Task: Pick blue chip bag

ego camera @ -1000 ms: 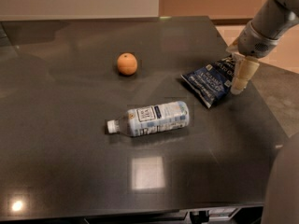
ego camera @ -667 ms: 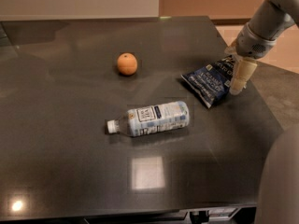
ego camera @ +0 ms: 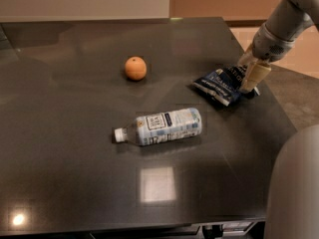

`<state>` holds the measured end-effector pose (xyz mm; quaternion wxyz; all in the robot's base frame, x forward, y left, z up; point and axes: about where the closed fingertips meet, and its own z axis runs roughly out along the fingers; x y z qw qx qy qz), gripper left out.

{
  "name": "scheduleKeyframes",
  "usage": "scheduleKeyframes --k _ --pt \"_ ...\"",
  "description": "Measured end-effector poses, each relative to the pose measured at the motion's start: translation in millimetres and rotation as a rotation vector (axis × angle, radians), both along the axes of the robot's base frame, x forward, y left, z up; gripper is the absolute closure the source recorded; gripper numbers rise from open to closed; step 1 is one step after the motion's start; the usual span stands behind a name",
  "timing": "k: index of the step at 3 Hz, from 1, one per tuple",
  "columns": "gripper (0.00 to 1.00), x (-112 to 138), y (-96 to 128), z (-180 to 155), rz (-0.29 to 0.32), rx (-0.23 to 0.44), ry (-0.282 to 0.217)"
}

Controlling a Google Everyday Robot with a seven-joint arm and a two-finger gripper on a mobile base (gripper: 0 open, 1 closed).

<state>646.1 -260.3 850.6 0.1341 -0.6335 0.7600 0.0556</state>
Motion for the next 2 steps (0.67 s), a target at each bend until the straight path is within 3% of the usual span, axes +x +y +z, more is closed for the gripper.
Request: scheduleKeyframes --k 2 --pt "0.86 -11.8 13.5 41.8 0.006 0.075 -0.034"
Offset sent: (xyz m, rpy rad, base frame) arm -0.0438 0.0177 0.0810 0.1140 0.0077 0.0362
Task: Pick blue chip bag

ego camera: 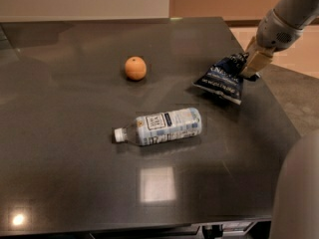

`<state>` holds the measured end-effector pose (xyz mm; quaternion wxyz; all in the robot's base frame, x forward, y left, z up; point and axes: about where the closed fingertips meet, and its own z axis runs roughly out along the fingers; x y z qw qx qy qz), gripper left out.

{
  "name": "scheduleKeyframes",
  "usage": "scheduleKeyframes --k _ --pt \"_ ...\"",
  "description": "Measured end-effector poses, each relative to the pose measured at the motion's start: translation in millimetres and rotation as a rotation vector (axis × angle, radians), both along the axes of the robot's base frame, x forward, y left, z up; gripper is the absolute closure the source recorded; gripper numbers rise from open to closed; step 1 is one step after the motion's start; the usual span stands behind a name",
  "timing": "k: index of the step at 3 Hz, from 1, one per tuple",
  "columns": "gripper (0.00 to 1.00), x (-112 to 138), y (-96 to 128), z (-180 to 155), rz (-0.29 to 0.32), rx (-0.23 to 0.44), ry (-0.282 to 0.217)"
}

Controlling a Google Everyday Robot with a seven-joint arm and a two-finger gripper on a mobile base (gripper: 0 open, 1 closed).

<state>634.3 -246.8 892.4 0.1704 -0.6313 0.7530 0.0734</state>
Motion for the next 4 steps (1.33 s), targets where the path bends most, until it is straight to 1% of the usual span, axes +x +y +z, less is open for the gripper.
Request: scheduleKeyframes --k 1,3,4 --pt "1.0 -8.1 14.8 35.2 0.026 0.047 -0.048" --pt "1.0 -19.5 58.6 105.0 0.11 0.172 -0.144" --pt "1.0 -10.6 94.5 150.2 0.154 0.252 -0.245"
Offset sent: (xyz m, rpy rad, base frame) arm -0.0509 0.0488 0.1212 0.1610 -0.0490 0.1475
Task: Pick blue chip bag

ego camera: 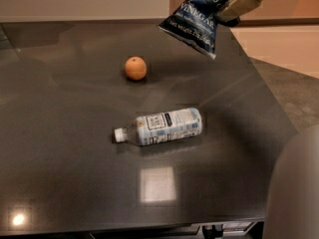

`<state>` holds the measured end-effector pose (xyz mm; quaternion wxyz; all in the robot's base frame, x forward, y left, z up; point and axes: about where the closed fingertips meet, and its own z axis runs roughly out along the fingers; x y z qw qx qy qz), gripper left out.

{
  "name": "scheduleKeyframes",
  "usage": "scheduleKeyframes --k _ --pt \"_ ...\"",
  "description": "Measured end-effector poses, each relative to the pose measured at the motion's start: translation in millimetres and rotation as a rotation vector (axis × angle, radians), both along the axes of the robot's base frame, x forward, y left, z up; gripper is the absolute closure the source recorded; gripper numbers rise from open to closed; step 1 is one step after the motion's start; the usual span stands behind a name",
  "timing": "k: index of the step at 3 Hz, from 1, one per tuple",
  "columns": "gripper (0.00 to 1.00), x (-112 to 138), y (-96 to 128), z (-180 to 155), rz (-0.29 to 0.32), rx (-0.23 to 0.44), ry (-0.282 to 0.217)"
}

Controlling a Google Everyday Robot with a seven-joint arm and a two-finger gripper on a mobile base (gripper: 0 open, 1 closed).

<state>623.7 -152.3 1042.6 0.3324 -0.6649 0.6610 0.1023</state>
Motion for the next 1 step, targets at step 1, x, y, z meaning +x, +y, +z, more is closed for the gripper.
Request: scheduleKeyframes --k 1 --pt "1.0 8.5 3.7 1.1 -0.01 0.013 -0.021"
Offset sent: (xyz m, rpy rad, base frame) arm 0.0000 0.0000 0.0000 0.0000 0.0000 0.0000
